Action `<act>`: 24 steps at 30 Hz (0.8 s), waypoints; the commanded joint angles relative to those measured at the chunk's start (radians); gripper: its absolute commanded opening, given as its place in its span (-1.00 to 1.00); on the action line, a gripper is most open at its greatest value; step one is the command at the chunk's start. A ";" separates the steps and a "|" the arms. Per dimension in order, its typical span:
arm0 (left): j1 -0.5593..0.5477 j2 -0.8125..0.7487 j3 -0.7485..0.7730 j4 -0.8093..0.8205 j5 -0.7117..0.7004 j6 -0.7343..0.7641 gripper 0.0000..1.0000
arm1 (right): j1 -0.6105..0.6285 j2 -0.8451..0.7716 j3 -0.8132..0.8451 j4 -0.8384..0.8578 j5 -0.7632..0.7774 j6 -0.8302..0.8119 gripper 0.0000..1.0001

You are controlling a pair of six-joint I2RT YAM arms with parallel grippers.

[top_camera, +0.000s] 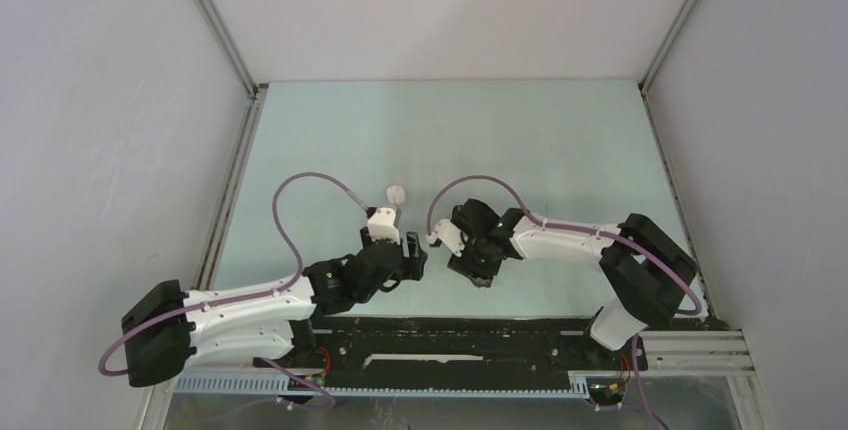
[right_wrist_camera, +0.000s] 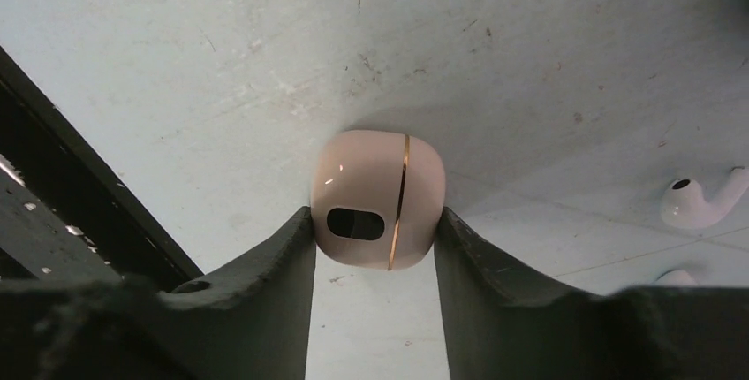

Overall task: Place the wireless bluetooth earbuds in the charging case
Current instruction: Pick up the charging case at the center of the board.

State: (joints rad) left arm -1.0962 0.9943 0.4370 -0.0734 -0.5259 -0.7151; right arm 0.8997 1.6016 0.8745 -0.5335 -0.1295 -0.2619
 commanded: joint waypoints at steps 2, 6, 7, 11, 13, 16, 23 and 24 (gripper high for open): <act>0.006 -0.004 -0.021 0.049 -0.022 -0.027 0.56 | 0.002 -0.034 0.026 0.024 0.023 -0.028 -0.24; 0.009 0.009 -0.027 0.125 0.045 -0.011 0.56 | -0.008 -0.136 0.004 0.010 -0.046 -0.085 -0.38; 0.011 0.014 -0.029 0.149 0.073 -0.007 0.56 | -0.012 -0.163 -0.004 0.008 -0.061 -0.097 -0.39; 0.034 0.037 -0.046 0.302 0.234 -0.004 0.54 | -0.050 -0.288 -0.036 0.012 -0.151 -0.136 -0.41; 0.057 0.049 -0.061 0.394 0.341 -0.016 0.51 | -0.087 -0.352 -0.047 0.016 -0.197 -0.148 -0.41; 0.109 0.081 -0.095 0.538 0.489 -0.071 0.46 | -0.143 -0.406 -0.054 0.025 -0.238 -0.157 -0.41; 0.194 0.245 -0.127 0.926 0.837 -0.229 0.34 | -0.191 -0.458 -0.061 0.020 -0.275 -0.180 -0.40; 0.195 0.269 -0.114 0.947 0.858 -0.242 0.32 | -0.189 -0.461 -0.062 0.018 -0.281 -0.184 -0.40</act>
State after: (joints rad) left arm -0.9100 1.1969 0.3023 0.6067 0.1074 -0.8581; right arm 0.7109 1.1717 0.8219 -0.5365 -0.3595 -0.4137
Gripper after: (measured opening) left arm 0.674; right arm 0.505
